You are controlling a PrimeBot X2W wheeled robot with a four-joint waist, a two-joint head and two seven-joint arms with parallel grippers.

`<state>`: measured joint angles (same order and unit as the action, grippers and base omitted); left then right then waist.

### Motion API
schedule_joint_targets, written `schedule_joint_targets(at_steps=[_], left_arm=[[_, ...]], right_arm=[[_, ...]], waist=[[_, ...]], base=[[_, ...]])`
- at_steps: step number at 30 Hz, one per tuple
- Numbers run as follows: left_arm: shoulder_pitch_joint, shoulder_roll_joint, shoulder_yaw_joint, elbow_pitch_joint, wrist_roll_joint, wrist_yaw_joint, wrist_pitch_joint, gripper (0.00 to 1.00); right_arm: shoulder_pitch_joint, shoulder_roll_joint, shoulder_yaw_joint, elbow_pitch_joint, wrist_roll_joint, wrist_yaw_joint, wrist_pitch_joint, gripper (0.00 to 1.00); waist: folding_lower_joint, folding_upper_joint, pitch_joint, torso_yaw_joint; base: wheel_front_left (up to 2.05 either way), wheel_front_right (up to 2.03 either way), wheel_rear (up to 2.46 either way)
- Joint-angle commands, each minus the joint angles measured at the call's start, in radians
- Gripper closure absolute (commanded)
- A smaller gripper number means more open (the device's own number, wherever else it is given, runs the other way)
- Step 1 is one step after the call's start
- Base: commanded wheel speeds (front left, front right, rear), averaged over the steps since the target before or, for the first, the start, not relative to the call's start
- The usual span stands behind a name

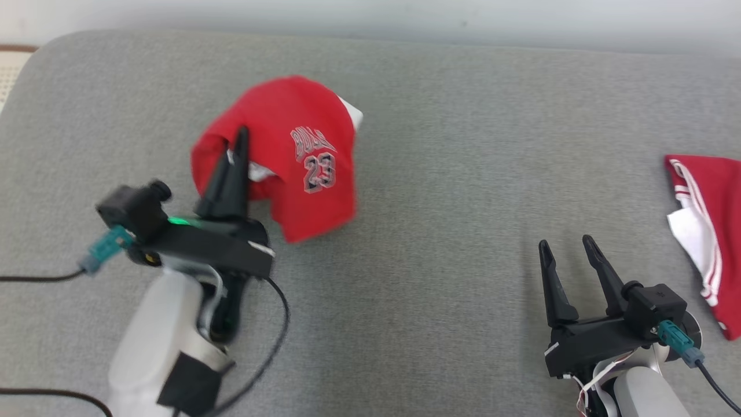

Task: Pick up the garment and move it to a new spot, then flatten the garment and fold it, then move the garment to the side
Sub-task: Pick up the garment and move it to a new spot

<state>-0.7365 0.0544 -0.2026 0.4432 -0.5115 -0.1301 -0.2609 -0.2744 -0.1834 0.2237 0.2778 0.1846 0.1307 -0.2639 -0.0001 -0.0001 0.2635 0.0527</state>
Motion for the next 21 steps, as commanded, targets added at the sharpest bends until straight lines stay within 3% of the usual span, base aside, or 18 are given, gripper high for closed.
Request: schedule_joint_targets(at_steps=[1, 8, 13, 14, 15, 16, 21], left_arm=[[0.037, -0.002, -0.038, -0.033, -0.055, 0.000, -0.006, 1.00], [0.110, -0.003, -0.229, -0.157, -0.206, 0.036, -0.005, 1.00], [0.160, -0.002, -0.315, -0.143, -0.222, 0.068, -0.005, 1.00], [0.174, -0.002, -0.328, -0.132, -0.220, 0.077, -0.005, 0.61], [0.188, -0.002, -0.345, -0.111, -0.217, 0.083, -0.005, 0.09], [0.198, -0.003, -0.366, -0.090, -0.198, 0.085, -0.005, 0.00], [0.282, -0.003, -0.389, 0.019, -0.122, 0.104, -0.005, 0.00]], right_arm=[[0.014, 0.003, 0.003, 0.007, 0.010, 0.000, 0.000, 0.00], [0.010, 0.013, 0.010, 0.016, 0.021, 0.000, 0.000, 0.00], [0.013, 0.016, 0.009, 0.021, 0.020, 0.000, 0.000, 0.00], [0.015, 0.017, 0.008, 0.022, 0.020, 0.000, 0.000, 0.00], [0.015, 0.018, 0.008, 0.023, 0.020, 0.000, 0.000, 0.00], [0.016, 0.019, 0.007, 0.024, 0.020, 0.000, 0.000, 0.00], [0.032, 0.031, 0.001, 0.029, 0.016, 0.000, 0.000, 0.00]], waist=[[0.0001, 0.0001, -0.028, -0.035], [0.0001, 0.0001, -0.045, -0.096], [0.0001, 0.0001, -0.057, -0.122], [0.0001, 0.0001, -0.060, -0.126], [0.0001, 0.0001, -0.065, -0.129], [0.0001, 0.0001, -0.070, -0.132], [0.0001, 0.0001, -0.123, -0.127]], base=[[0.00, 0.00, 0.00], [0.00, 0.00, 0.00], [0.00, 0.00, 0.00], [0.00, 0.00, 0.00], [0.00, 0.00, 0.00], [0.00, 0.00, 0.00], [0.00, 0.00, 0.00]])
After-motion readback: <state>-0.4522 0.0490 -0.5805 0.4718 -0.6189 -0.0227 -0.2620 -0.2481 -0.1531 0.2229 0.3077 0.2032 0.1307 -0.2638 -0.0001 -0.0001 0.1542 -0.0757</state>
